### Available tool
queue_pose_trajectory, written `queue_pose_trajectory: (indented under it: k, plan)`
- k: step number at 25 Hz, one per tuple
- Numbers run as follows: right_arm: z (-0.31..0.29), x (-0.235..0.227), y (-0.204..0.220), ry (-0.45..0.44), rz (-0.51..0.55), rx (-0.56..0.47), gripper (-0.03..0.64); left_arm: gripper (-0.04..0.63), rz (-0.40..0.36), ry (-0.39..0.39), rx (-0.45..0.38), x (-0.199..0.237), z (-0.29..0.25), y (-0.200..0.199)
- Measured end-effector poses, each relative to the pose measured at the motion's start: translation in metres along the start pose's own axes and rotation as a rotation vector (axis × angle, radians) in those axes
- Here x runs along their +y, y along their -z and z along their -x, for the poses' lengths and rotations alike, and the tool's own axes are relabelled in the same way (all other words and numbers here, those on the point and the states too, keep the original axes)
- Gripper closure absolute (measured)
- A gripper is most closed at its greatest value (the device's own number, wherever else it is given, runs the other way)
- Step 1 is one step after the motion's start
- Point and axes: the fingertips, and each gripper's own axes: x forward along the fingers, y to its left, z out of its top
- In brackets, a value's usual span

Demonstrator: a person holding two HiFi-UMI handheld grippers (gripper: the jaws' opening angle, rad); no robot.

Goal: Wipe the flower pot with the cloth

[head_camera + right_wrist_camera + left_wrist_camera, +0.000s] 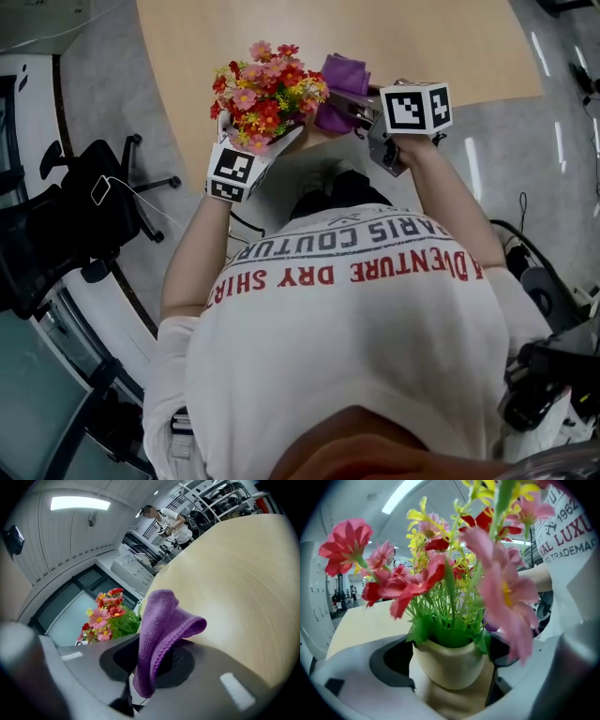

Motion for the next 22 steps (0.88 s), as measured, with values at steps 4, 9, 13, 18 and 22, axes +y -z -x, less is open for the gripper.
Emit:
queue_pose_trajectory:
  k: [4,9,13,18,22]
  plan:
    - [-0.003,0.009,-0.004,-0.037,0.001,0.018,0.572,0.098,-0.052,0.114,0.006,0.0,0.001,-0.003]
    - [-0.012,0.013,-0.007,-0.061,0.004,0.047,0.572,0.098,-0.082,0.172,0.006,0.0,-0.003,-0.006]
    - [-0.024,0.009,-0.003,-0.03,0.042,0.1,0.572,0.098,-0.082,0.183,-0.007,0.001,-0.003,-0.009]
    - [-0.034,-0.011,-0.002,0.043,0.056,0.144,0.574,0.098,-0.083,0.194,-0.02,0.002,-0.005,-0.012]
    - [-0.04,-0.031,-0.002,0.15,0.087,0.198,0.574,0.098,-0.074,0.201,-0.032,0.003,-0.009,-0.015]
